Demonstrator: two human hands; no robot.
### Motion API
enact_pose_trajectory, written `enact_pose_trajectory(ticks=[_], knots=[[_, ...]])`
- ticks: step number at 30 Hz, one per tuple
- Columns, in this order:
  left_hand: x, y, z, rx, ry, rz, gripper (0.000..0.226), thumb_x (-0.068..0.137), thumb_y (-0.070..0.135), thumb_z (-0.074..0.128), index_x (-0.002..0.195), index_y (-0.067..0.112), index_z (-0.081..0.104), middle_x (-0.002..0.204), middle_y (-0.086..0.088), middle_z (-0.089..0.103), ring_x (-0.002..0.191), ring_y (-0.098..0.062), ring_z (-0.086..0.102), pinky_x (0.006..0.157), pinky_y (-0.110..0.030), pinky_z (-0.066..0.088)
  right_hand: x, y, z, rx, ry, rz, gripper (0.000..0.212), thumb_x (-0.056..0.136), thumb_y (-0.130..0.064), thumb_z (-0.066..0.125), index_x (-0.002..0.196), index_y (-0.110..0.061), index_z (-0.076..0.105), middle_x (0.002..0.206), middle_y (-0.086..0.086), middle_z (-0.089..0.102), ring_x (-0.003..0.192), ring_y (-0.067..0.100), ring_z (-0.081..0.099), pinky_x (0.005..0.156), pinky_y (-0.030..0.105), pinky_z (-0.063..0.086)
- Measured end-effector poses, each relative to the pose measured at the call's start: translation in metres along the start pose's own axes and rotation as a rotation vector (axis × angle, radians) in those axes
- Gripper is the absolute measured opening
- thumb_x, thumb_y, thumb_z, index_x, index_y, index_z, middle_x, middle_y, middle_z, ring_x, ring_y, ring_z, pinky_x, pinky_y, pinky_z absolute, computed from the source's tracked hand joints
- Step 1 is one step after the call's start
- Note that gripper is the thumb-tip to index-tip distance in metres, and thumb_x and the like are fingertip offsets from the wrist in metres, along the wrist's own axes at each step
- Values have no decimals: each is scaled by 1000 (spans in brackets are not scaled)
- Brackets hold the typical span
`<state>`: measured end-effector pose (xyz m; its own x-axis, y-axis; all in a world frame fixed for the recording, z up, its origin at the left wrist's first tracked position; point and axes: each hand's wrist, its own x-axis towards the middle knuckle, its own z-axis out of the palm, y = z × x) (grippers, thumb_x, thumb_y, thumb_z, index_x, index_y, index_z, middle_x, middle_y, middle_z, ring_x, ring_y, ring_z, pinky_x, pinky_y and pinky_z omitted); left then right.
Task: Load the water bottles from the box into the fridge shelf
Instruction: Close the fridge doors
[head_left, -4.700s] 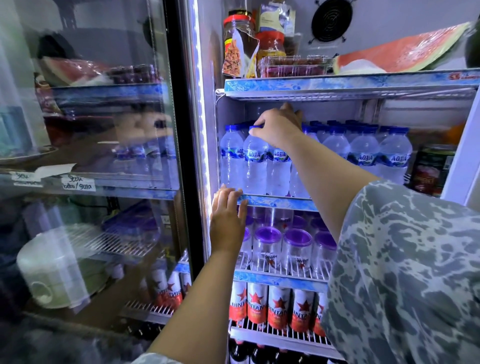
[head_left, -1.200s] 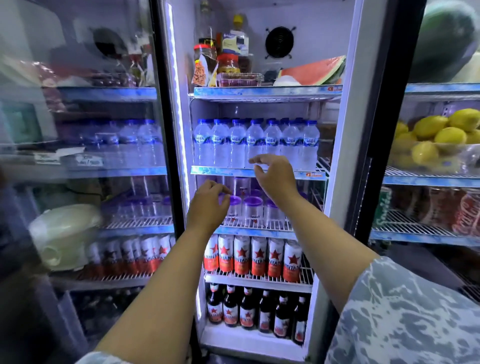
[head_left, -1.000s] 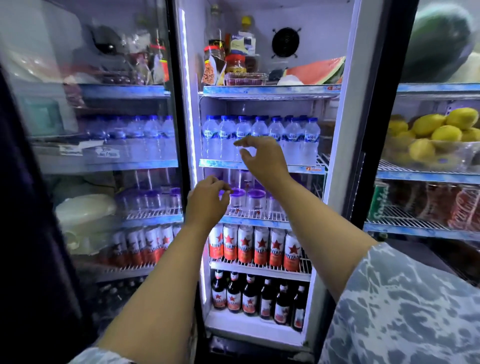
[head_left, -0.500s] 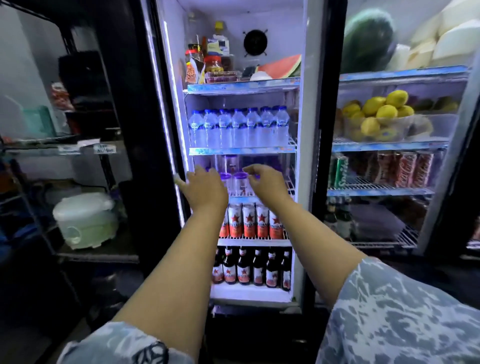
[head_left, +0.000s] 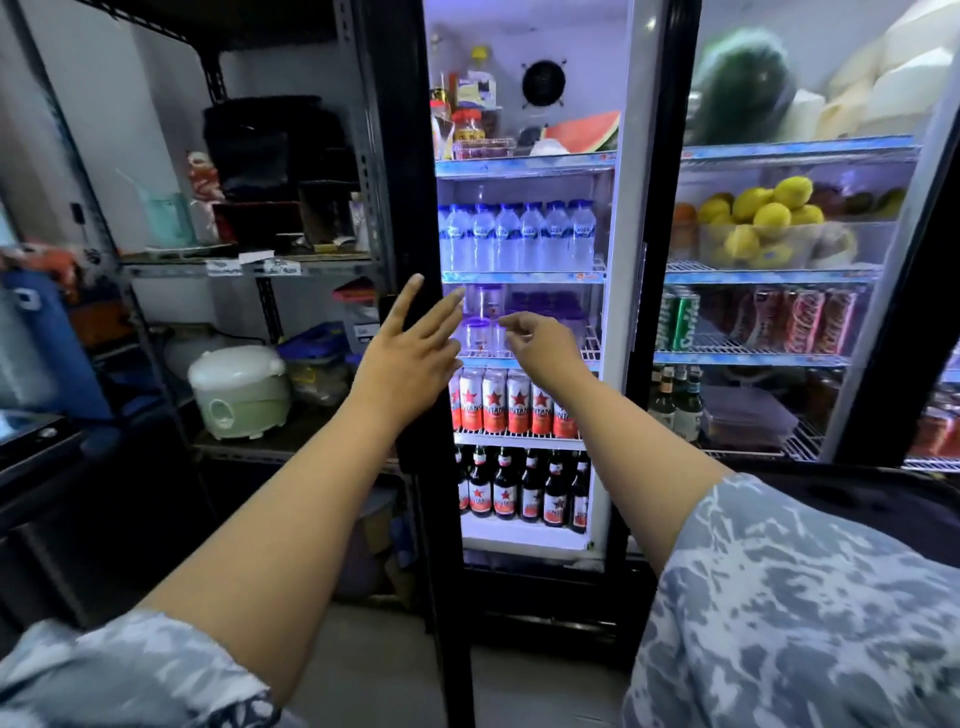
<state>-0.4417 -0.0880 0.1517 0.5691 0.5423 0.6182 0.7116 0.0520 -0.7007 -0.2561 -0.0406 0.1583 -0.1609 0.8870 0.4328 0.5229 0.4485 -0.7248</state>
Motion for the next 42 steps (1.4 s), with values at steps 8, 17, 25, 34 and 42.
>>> enact_pose_trajectory(ticks=[8, 17, 25, 34, 42], knots=[[2, 22, -14, -665, 29, -432, 81, 89, 23, 60, 152, 32, 9, 160, -3, -11, 148, -22, -5, 114, -47, 17, -25, 12, 34, 280, -272, 137, 36, 100, -6, 41, 134, -10, 53, 114, 8, 63, 85, 12, 57, 74, 24, 46], [61, 37, -10, -1351, -182, -721, 43, 90, 12, 62, 129, 12, 47, 109, -3, 57, 84, -19, 57, 66, -18, 36, -29, 46, 3, 267, -142, 220, 44, 98, -11, 48, 140, -24, 45, 139, -1, 55, 127, 21, 52, 108, 41, 42], [124, 67, 26, -1406, -202, -697, 39, 77, 15, 75, 111, 6, 59, 94, -6, 62, 90, -25, 59, 72, -25, 41, -10, 72, -1, 82, 342, 195, 50, 78, -18, 77, 122, -8, 56, 114, 4, 55, 98, 14, 53, 80, 13, 37], [211, 127, 88, -1534, -138, -702, 38, 74, 20, 80, 105, 6, 63, 85, -3, 59, 80, -17, 53, 75, -28, 45, 60, 137, -31, 14, 525, 271, 20, 81, -12, 73, 77, 3, 60, 77, 4, 56, 68, 16, 47, 59, 16, 35], [293, 169, 157, -1542, -154, -699, 30, 80, 16, 74, 105, 6, 62, 82, -1, 56, 80, -16, 51, 68, -18, 32, 151, 204, -63, 23, 475, 361, 20, 86, -5, 64, 80, 13, 56, 80, 29, 53, 72, 39, 39, 48, 11, 27]])
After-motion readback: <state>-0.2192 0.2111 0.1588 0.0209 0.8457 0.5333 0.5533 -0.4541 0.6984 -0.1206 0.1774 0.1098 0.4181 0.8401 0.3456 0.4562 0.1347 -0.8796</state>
